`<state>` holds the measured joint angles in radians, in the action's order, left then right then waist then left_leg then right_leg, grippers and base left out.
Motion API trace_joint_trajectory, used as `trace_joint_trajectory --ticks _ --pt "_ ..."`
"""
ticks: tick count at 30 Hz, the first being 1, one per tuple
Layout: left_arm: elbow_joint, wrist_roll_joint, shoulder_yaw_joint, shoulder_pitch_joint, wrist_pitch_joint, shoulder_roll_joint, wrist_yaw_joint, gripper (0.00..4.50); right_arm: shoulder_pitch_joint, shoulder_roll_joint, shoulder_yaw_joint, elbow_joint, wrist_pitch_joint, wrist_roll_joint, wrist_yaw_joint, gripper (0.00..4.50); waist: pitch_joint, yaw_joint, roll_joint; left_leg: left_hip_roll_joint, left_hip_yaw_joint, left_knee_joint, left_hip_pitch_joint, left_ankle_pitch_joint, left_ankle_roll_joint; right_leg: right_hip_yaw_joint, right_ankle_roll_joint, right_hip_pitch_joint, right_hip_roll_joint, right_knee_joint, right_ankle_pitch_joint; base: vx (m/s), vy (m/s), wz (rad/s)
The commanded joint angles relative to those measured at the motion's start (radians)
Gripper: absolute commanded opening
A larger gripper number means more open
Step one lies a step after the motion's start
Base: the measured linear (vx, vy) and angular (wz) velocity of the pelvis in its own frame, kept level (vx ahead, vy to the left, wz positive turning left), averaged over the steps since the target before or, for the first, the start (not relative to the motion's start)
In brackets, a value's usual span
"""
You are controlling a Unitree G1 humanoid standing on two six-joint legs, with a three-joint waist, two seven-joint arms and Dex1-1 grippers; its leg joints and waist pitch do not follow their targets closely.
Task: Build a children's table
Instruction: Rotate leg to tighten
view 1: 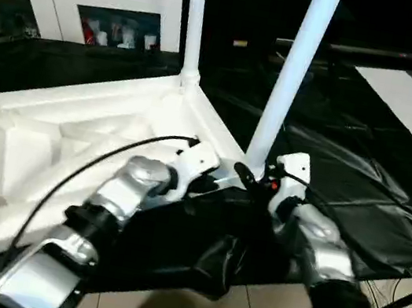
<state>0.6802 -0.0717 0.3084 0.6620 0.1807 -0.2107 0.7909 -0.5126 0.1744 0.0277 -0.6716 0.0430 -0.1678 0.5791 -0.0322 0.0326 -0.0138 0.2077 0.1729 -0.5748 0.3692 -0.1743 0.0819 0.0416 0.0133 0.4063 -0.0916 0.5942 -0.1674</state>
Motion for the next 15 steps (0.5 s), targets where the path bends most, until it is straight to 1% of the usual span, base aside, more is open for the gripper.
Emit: trace_joint_trajectory --ticks 1,3,4,5,6,7,9,10,11,12,14,15 --pt "-0.012 0.011 0.017 -0.043 -0.026 -0.04 0.097 0.0 0.008 0.07 0.047 0.05 -0.023 -0.009 0.16 4.06 0.053 0.004 0.01 0.008 0.007 0.065 -0.001 -0.27 -0.055 -0.021 -0.191 -0.045 -0.029 -0.079 -0.298 0.0 0.0 0.0" --pt "-0.014 0.014 0.016 -0.045 -0.027 -0.045 0.107 0.0 0.011 0.084 0.059 0.056 -0.022 -0.006 0.192 4.06 0.053 0.005 0.011 0.009 0.007 0.064 0.001 -0.259 -0.058 -0.021 -0.209 -0.047 -0.028 -0.074 -0.256 0.0 0.0 0.0" --pt "-0.027 0.025 0.017 -0.054 -0.052 -0.06 0.143 0.0 0.022 0.114 0.084 0.072 -0.015 0.003 0.252 4.06 0.053 0.005 0.011 0.008 0.008 0.064 0.001 -0.258 -0.061 -0.02 -0.213 -0.047 -0.028 -0.075 -0.25 0.0 0.0 0.0" --pt "-0.032 0.028 0.018 -0.057 -0.063 -0.065 0.156 0.0 0.026 0.125 0.093 0.079 -0.012 0.007 0.273 4.06 0.054 0.004 0.011 0.008 0.009 0.063 0.0 -0.256 -0.064 -0.02 -0.221 -0.047 -0.028 -0.073 -0.23 0.0 0.0 0.0" --pt "-0.052 0.038 0.024 -0.067 -0.072 -0.083 0.194 0.0 0.034 0.145 0.11 0.089 -0.02 0.015 0.322 4.06 0.053 0.004 0.008 0.009 0.008 0.063 0.001 -0.251 -0.064 -0.021 -0.228 -0.048 -0.028 -0.07 -0.214 0.0 0.0 0.0" --pt "-0.064 0.044 0.027 -0.072 -0.075 -0.092 0.216 0.0 0.038 0.155 0.12 0.094 -0.019 0.02 0.346 4.06 0.054 0.004 0.011 0.009 0.009 0.062 0.001 -0.244 -0.067 -0.021 -0.232 -0.049 -0.028 -0.069 -0.201 0.0 0.0 0.0" --pt "-0.104 0.067 0.04 -0.091 -0.082 -0.125 0.296 0.0 0.051 0.184 0.153 0.107 -0.018 0.032 0.426 4.06 0.057 0.006 0.011 0.01 0.008 0.061 0.0 -0.232 -0.07 -0.02 -0.243 -0.052 -0.029 -0.065 -0.179 0.0 0.0 0.0" --pt "-0.116 0.074 0.043 -0.096 -0.083 -0.135 0.322 0.0 0.057 0.19 0.161 0.117 -0.023 0.03 0.444 4.06 0.053 0.004 0.011 0.011 0.01 0.062 0.0 -0.245 -0.077 -0.02 -0.251 -0.049 -0.028 -0.066 -0.187 0.0 0.0 0.0" --pt "-0.138 0.088 0.044 -0.105 -0.073 -0.149 0.359 0.0 0.061 0.194 0.168 0.128 -0.024 0.029 0.457 4.06 0.053 0.004 0.011 0.011 0.01 0.062 -0.001 -0.249 -0.075 -0.02 -0.252 -0.048 -0.029 -0.066 -0.192 0.0 0.0 0.0" --pt "-0.139 0.089 0.044 -0.105 -0.073 -0.15 0.361 0.0 0.062 0.194 0.169 0.129 -0.024 0.029 0.458 4.06 0.052 0.004 0.011 0.012 0.011 0.063 0.0 -0.255 -0.072 -0.021 -0.252 -0.047 -0.028 -0.067 -0.205 0.0 0.0 0.0" --pt "-0.166 0.106 0.044 -0.116 -0.067 -0.164 0.403 0.0 0.063 0.194 0.171 0.14 -0.028 0.022 0.468 4.06 0.05 0.004 0.008 0.015 0.009 0.067 -0.003 -0.273 -0.062 -0.021 -0.246 -0.045 -0.029 -0.069 -0.234 0.0 0.0 0.0" --pt "-0.182 0.117 0.044 -0.121 -0.059 -0.171 0.424 0.0 0.063 0.193 0.172 0.145 -0.031 0.018 0.472 4.06 0.051 0.005 0.007 0.016 0.01 0.067 -0.008 -0.284 -0.055 -0.023 -0.245 -0.041 -0.028 -0.069 -0.241 0.0 0.0 0.0"
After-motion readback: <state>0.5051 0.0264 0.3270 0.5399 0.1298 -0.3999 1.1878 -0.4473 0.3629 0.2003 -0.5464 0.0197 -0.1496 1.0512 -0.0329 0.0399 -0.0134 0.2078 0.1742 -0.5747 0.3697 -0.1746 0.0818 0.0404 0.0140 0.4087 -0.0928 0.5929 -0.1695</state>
